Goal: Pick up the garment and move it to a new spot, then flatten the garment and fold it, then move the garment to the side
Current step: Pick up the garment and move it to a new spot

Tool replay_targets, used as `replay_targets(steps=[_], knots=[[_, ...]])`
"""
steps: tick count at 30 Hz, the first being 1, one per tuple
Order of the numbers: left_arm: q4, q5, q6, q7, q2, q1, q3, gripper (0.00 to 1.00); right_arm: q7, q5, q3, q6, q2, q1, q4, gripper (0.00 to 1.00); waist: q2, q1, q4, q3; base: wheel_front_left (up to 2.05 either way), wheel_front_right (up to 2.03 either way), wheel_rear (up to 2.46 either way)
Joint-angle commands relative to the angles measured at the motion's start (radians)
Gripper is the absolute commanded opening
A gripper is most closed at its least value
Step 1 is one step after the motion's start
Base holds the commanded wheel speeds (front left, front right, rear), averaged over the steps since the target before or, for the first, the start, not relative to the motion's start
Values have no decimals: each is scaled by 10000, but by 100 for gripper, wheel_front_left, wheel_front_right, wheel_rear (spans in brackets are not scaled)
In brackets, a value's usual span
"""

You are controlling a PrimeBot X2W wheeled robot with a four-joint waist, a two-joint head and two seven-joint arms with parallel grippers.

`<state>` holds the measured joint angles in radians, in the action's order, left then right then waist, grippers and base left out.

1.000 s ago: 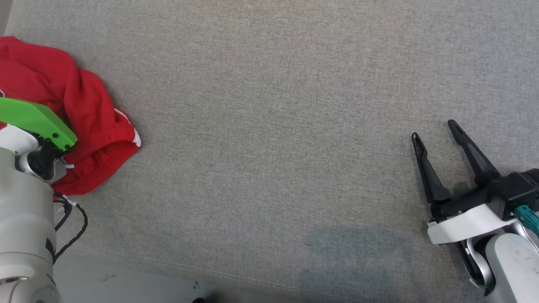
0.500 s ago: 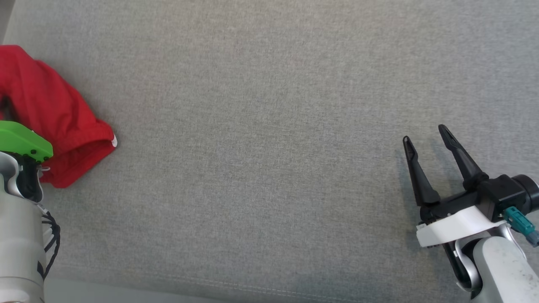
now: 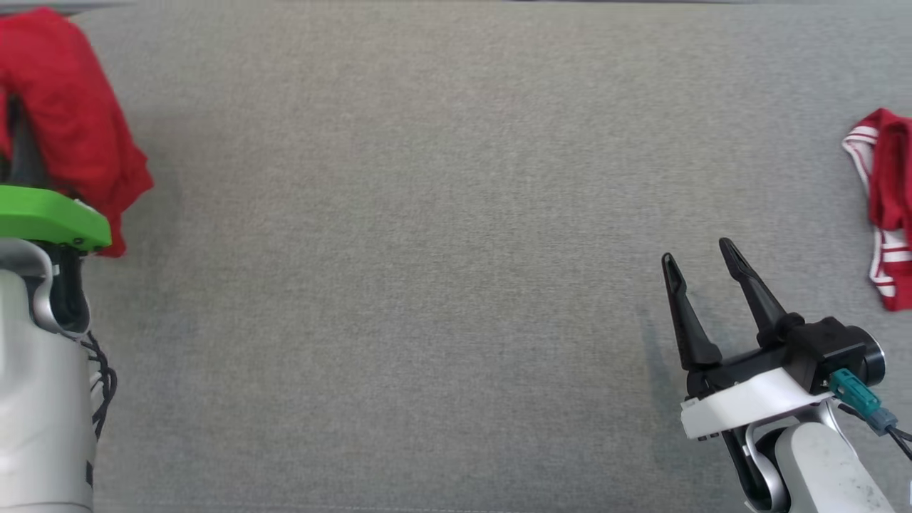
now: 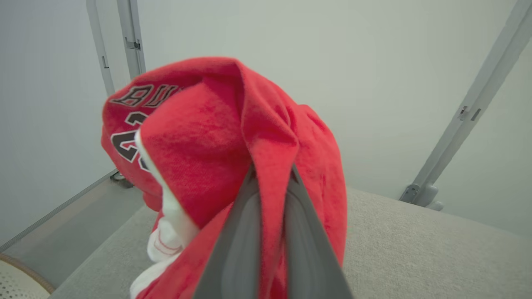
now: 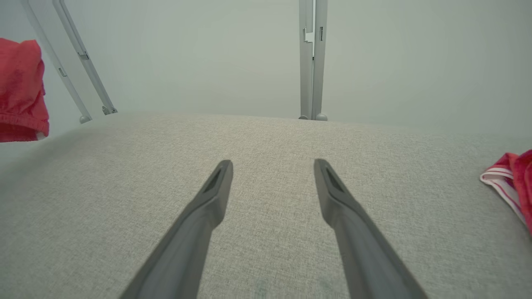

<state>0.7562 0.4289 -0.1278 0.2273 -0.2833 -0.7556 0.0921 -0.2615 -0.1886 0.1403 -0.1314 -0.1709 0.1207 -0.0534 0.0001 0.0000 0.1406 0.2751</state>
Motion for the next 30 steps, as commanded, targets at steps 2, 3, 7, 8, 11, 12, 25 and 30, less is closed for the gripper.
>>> replay_targets(steps=[2, 3, 7, 8, 11, 12, 25, 30], knots=[[-1036, -18, -47, -304, 97, 505, -240, 0, -25, -58, -28, 15, 68, -204, -12, 100, -1, 0, -721, -624, 0, 0, 0], [-1447, 19, -47, -433, 167, 644, -310, 0, -25, -69, -27, 15, 99, -211, 6, 100, -1, 0, -836, -679, 0, 0, 0], [-3033, -90, 120, -1190, 375, 1265, -678, 0, -25, -81, 8, 15, 186, -253, 61, 100, -1, 0, -1344, -818, 0, 0, 0], [-3375, -137, 143, -1397, 437, 1433, -819, 0, -25, -89, -9, 15, 212, -275, 64, 100, -1, 0, -1476, -843, 0, 0, 0], [-4244, -211, 273, -1906, 649, 1790, -1132, 0, -25, -105, -105, 16, 257, -324, 123, 100, -1, 0, -1849, -850, 0, 0, 0], [-4460, -244, 328, -2031, 707, 1887, -1227, 0, -25, -95, -118, 16, 262, -332, 139, 100, -1, 0, -1978, -837, 0, 0, 0], [-4499, -391, 419, -2685, 1525, 2373, -2399, 0, -25, -147, -237, 16, 430, -310, 267, 100, -1, 0, -3143, -560, 0, 0, 0], [-3610, -460, 309, -2614, 1713, 2226, -2913, 0, -25, -131, -176, 16, 532, -172, 300, 100, -1, 0, -3342, -207, 0, 0, 0]])
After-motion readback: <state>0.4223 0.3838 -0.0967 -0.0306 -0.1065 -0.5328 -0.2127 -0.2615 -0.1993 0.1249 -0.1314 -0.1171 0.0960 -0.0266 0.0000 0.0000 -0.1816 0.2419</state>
